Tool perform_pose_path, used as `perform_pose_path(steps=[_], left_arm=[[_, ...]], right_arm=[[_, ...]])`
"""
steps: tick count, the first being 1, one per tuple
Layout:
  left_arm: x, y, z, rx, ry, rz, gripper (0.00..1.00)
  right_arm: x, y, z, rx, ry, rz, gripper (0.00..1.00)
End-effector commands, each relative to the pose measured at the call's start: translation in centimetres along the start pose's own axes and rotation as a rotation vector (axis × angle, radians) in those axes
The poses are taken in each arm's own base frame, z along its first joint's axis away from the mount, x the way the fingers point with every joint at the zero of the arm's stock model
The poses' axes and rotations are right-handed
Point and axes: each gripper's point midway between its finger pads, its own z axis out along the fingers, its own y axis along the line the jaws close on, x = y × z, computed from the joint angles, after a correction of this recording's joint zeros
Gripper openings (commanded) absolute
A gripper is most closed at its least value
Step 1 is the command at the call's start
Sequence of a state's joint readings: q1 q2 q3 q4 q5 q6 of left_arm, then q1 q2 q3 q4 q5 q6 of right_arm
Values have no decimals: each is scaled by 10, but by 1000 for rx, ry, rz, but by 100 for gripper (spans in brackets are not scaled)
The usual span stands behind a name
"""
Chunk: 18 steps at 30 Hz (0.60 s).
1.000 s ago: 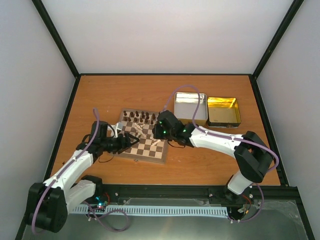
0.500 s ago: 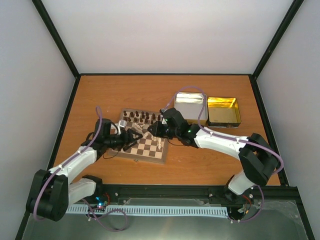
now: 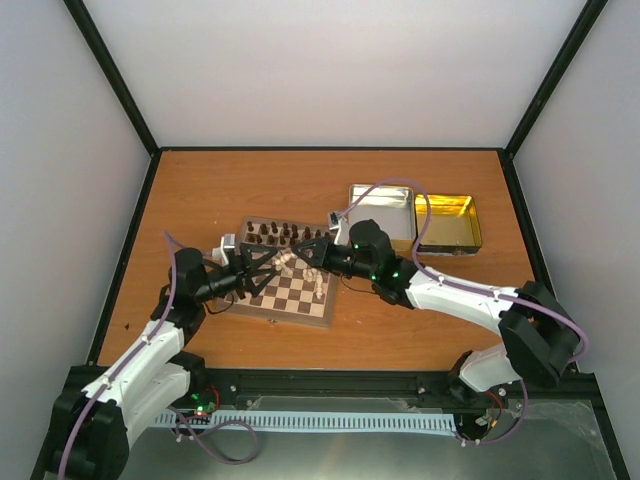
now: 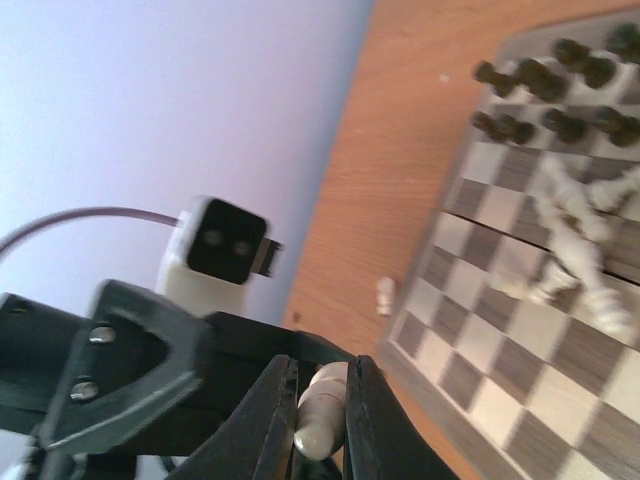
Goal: Set up the chess pieces on the board
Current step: Pick up the chess piece from the chessboard.
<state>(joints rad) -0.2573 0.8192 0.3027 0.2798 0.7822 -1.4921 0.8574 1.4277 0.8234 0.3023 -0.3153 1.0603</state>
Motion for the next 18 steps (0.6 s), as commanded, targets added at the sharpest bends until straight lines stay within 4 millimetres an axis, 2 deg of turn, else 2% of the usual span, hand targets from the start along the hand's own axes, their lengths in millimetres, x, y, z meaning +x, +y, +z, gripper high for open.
perform_pose_path(steps=[1,4,10,18], left_arm=[[8,-35,-4,120,31,-46,76],[9,-50,-8,180,33,-53,67],[11,-65,-11,231,41,-48,46],[7,-65,-11,227,12,-50,25]], right_arm=[[-21,46,-16,-190,-86,5,11],[-22,52,-18,-211,-85,9,11],[-19,60,-21,-261,-75,24,11],[-17,59,-21,-266,-68,33,11]])
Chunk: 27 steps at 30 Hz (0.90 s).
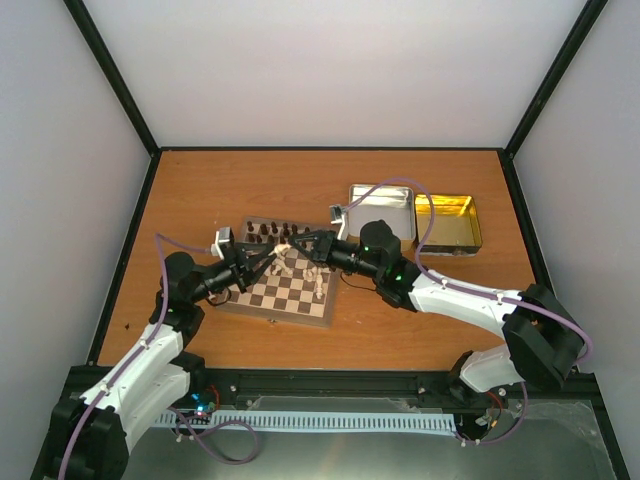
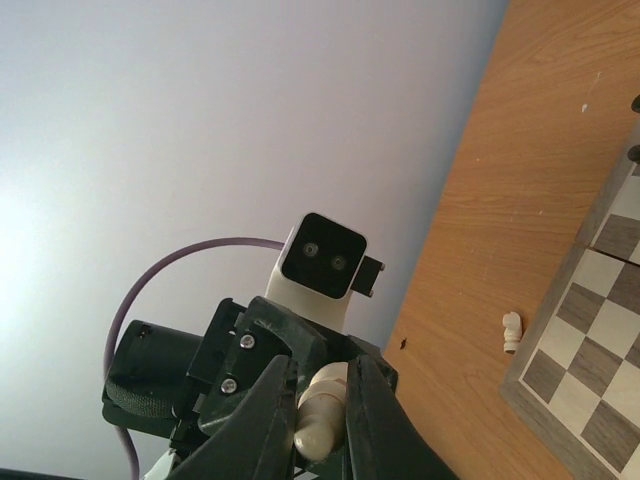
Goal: Set up the chess pieces on the board
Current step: Pick up the chess piece from the chessboard.
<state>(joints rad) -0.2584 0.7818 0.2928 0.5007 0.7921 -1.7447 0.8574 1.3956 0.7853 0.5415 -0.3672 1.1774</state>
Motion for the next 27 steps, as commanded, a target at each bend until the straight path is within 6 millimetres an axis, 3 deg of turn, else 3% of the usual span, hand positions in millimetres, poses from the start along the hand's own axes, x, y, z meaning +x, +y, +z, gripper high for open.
perform_pose_path(steps=[1,12,18,23,27], left_arm=[[2,-19,0,50,-3,28,21],[-5,-21,3,-6,-36,89,1],[-27,15,-12,-364,-143,317,1],[-62,67,-51,-818,-220,506,1],[-80,98,-86,-1097,-250,540,1]], right_arm=[[-4,10,-5,-45,-16,-3,11],[-4,0,-8,-2,-28,-16,11],[-19,-39,-34,299,-113,-160,10],[-29,-78,-63,581,-148,-280,10],[-28,-88,-73,679,-146,-343,10]])
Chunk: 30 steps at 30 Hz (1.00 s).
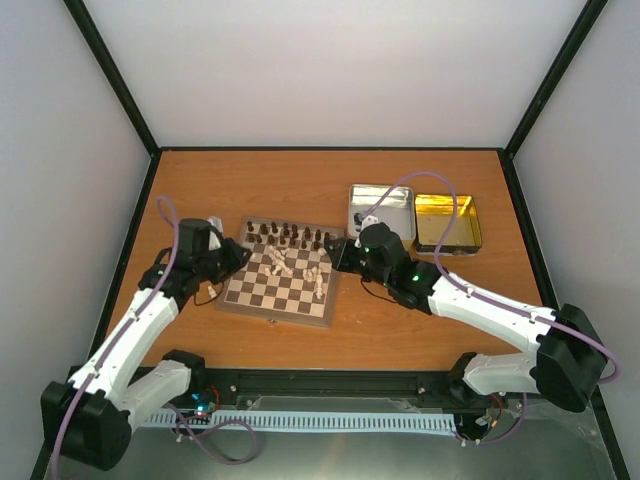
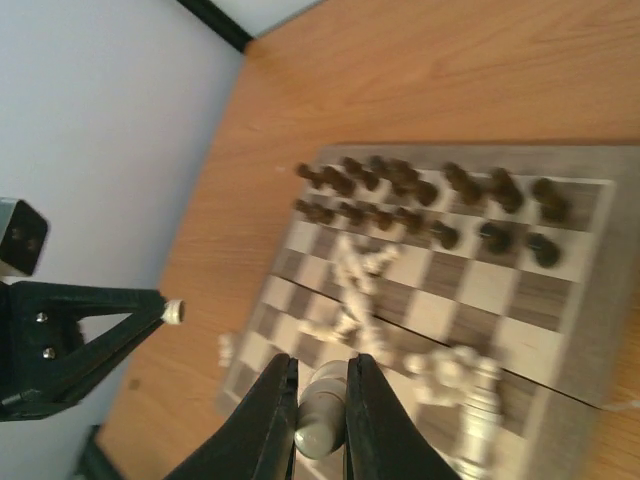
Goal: Set up the chess pieces on the board
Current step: Pick up the chess piece from the chessboard, then place the chess piece on the chessboard.
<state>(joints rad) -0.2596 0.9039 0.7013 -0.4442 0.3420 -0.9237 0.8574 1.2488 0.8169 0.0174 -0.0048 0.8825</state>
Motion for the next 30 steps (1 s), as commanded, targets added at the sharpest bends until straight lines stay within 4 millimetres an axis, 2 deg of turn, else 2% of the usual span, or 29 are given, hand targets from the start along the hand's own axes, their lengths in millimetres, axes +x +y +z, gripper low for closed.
perform_pose_path(steps=[1,3,8,13,22,27,30], left_arm=[[9,89,-11,-458,53,188,1],[11,91,-4,-469,82,198,1],[0,118,0,-636,77,207,1],[4,131,13,-665,102,200,1],[6,133,31,-639,138,224,1],[10,140,33,-656,156,222,3],[10,142,31,-667,149,211,8]], right_arm=[[1,-32,-10,201,-19,-134,10],[4,-33,-9,208,-14,-141,10],[10,-32,-6,204,-2,-140,10],[13,-28,-3,195,11,-164,10],[13,-20,-1,166,6,-184,10],[16,-17,1,156,14,-187,10],[17,-16,2,152,14,-187,10]])
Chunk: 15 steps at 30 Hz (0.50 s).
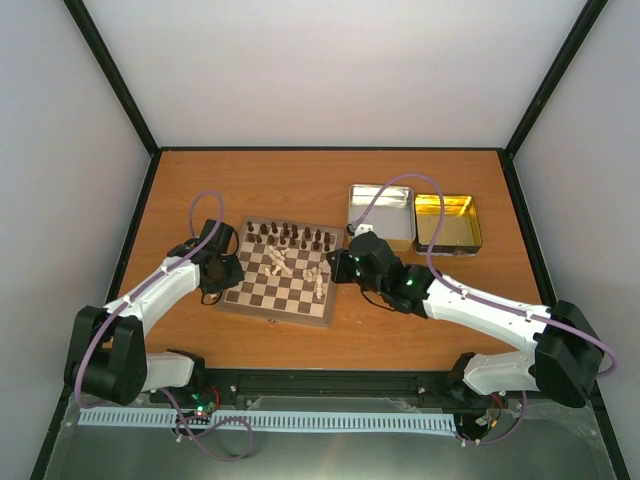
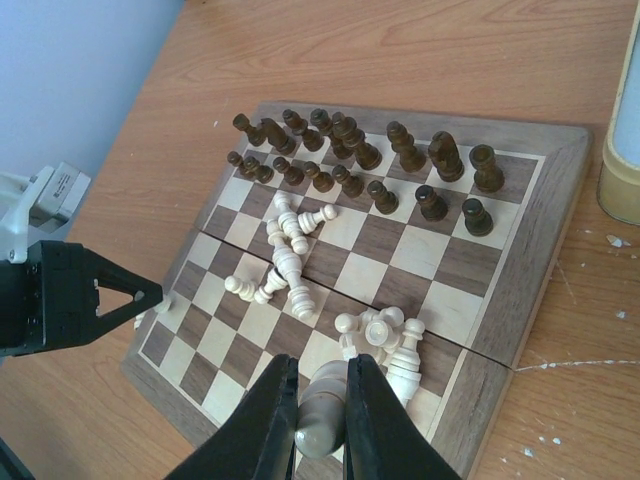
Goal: Set up the chess pieces on the board
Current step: Place the chess piece on the chessboard.
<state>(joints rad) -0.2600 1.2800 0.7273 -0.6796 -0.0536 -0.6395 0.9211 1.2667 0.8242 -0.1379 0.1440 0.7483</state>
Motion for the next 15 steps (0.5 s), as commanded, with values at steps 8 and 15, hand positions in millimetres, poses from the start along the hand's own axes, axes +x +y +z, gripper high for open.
perform_pose_path(steps=[8,15], left_arm=[[1,-9,0,40,10,10,12],[7,-4,3,22,18,-11,18]], right_arm=[[-8,14,0,-26,-29,-5,10],[-8,13,-1,-28,-33,3,10]])
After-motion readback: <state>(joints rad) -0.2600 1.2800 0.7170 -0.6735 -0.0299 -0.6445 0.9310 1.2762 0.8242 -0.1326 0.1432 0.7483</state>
